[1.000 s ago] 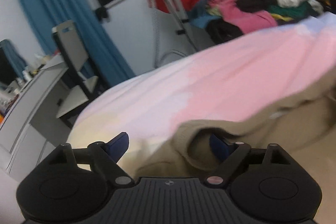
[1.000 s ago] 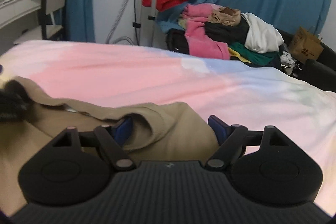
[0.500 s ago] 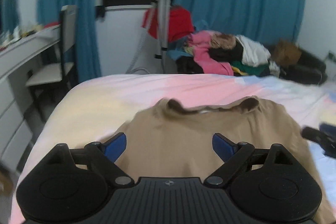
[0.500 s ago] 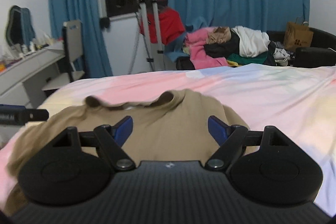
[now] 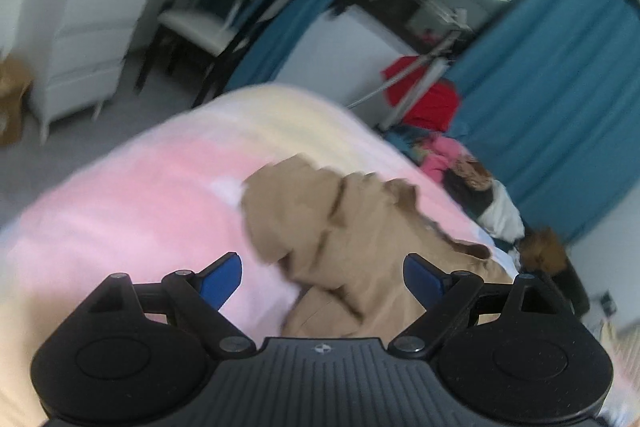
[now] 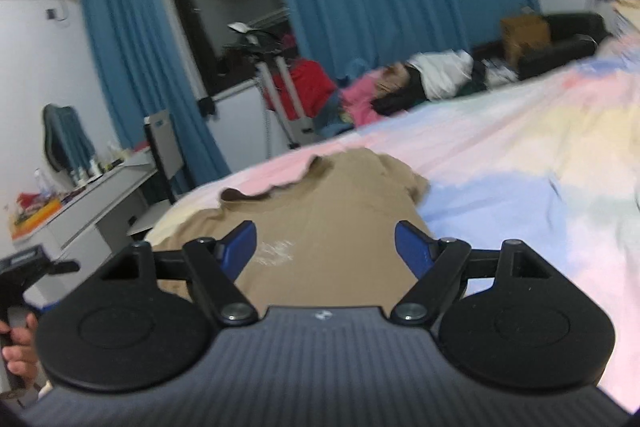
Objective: Fold clothes
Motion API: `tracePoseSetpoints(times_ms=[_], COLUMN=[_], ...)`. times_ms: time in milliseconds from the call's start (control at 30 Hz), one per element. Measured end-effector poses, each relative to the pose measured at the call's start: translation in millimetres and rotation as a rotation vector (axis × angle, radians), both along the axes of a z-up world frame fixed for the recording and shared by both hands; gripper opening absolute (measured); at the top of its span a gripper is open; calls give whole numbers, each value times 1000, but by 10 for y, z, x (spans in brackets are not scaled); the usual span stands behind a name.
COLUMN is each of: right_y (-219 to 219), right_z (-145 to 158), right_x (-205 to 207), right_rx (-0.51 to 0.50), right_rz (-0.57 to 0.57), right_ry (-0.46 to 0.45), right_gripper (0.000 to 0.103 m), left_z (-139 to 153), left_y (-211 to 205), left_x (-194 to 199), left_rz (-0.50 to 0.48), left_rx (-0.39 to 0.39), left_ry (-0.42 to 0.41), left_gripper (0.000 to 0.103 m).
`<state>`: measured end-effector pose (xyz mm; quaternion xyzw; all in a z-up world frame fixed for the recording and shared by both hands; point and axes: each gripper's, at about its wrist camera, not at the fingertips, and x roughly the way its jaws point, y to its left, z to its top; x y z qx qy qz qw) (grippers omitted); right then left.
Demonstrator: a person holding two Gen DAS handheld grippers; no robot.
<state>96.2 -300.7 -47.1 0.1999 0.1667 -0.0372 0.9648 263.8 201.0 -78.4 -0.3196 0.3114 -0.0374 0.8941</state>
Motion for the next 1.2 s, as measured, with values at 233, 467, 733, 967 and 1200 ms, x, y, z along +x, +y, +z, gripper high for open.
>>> tracePoseSetpoints(times_ms=[233,467,733,967,1200], right_y=[-105,-201,-287,-257,-242], right_z=[-289,-597,-780,-707,-689], right_x=[274,626,919,887,917], right_rx=[80,106,94,34,-40], right_rz=[-22,-44,-87,-96,-109], right_ry=[60,99,115,77,60], right_gripper=[75,75,75,75,75], left_z=[-505,-771,-702,-456,-193], left_y=[241,3,-1,-130,-337], left_x=[306,788,1226,1461,1524], left_rz=[50,128,226,218,189], left_rx=[-313,-268,-92,194,435], left_ry=[92,74,79,87,73], left_gripper=[89,84,7,3,17])
